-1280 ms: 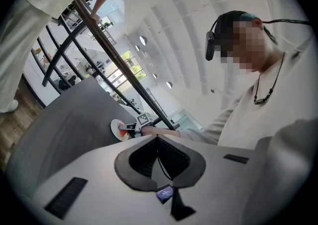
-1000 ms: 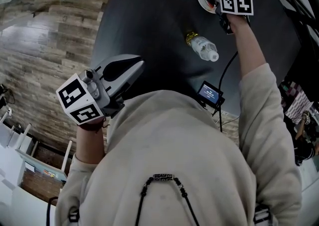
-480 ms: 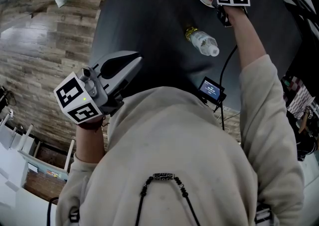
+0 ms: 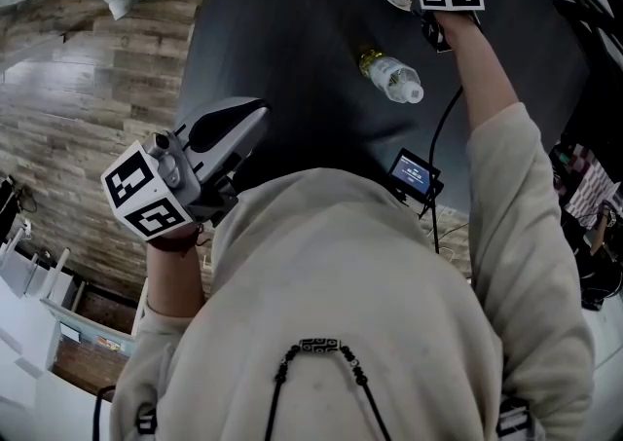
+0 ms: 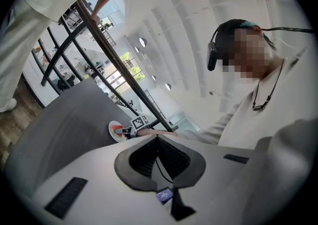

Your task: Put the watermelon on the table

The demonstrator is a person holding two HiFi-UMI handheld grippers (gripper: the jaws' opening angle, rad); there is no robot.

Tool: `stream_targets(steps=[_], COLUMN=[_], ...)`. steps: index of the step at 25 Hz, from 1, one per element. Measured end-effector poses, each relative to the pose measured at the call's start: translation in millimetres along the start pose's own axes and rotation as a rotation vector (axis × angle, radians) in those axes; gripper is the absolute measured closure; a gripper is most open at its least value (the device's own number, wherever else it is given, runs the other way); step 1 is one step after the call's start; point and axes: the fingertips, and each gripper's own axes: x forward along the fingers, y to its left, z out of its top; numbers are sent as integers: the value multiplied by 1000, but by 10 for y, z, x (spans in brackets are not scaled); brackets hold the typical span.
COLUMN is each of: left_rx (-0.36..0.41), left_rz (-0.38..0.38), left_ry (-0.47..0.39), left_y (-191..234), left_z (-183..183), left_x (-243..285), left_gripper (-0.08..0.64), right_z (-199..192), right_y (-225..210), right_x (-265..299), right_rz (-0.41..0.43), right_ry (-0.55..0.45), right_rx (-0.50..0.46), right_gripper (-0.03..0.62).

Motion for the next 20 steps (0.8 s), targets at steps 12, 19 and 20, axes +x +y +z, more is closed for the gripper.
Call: stream_targets(steps=[12,19,20], left_rx=[70,156,166], left_rz=[-33,-76,-79], left_ry=[43,79,84], left_y=[-299,-508,-532], left_z=[-52,15,13], left_x=[170,297,314], left_gripper=[554,554,554], right_z=[-24,-223,-289], right_y=[-183,-297,-290], right_x=[-485,-1140,-1235], right_rz=[12,13,28], right_ry=[-118,-192,-208], right_rx=[71,74,84], right_gripper=[344,345,345])
